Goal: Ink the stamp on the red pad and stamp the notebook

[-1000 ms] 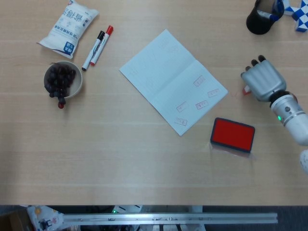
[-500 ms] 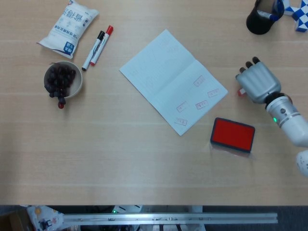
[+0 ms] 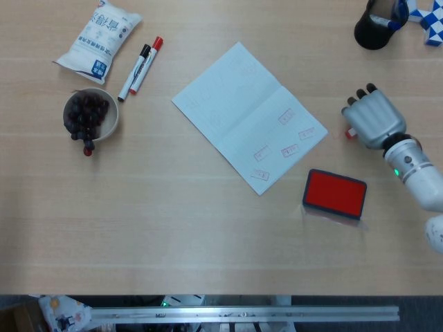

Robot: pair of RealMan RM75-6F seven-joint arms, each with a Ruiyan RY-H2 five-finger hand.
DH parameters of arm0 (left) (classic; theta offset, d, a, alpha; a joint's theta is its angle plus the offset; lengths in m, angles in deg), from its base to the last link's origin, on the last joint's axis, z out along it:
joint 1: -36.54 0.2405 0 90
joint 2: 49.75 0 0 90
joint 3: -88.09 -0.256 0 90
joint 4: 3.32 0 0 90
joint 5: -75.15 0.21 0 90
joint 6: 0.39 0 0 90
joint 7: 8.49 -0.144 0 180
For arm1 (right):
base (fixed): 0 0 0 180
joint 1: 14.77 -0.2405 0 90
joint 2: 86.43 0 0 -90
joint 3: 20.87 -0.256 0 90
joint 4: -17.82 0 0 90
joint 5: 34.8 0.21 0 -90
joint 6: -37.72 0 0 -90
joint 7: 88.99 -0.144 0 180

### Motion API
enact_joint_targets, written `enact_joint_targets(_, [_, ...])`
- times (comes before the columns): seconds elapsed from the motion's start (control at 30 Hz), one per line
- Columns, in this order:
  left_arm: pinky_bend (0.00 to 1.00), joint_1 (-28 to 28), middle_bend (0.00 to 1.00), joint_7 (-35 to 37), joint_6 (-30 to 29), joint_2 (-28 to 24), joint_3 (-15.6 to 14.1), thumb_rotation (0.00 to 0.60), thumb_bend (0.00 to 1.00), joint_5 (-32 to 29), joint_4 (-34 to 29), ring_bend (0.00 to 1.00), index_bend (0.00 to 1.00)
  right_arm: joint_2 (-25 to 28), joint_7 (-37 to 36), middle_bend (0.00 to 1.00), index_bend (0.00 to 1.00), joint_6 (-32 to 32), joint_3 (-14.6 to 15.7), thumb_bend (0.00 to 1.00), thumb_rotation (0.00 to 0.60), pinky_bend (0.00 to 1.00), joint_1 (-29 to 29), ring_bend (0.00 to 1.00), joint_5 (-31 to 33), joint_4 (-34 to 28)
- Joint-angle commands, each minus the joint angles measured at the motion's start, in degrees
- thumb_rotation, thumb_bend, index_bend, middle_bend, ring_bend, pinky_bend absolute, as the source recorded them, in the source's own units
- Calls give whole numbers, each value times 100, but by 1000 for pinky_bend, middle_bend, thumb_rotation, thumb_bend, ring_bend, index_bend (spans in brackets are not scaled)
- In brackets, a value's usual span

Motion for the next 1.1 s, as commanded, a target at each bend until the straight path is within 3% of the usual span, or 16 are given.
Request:
enact_joint_targets(0.03, [137, -4, 122, -5, 6, -2, 3, 600, 223, -7, -6, 149, 125, -5, 12, 379, 457, -34, -12, 261, 600, 229, -2, 257, 20, 8])
enact_joint_targets(0.3, [137, -1, 122, -10, -7, -19, 0, 600, 223, 4, -29, 149, 125, 194, 38, 365, 391, 44, -38, 258, 600, 229, 21, 250, -53, -258])
enact_joint_targets(0.47, [137, -4, 117, -16, -13, -28, 5, 600, 223, 4, -41, 149, 124, 577, 35, 318, 226, 283, -85, 258, 600, 228, 92, 234, -128, -767])
enact_joint_targets(0.53, [137, -8, 114, -10, -18, -37, 17, 600, 223, -5, -50, 149, 124, 801, -23, 306, 210, 433, -131, 258, 600, 228, 152, 233, -141, -1058])
enact_joint_targets(0.83, [137, -32, 114, 69, -17, -27, 90, 600, 223, -91, 34, 149, 123, 1881, -273, 298, 210, 1448, -178, 262, 600, 227, 693, 233, -413, -2245])
enact_joint_targets(1.1, [137, -95, 114, -98, -13, 95, 177, 600, 224, -126, 180, 149, 124, 2662, -717, 370, 364, 2564, -80, 286, 600, 242, 1519, 259, -722, -2834])
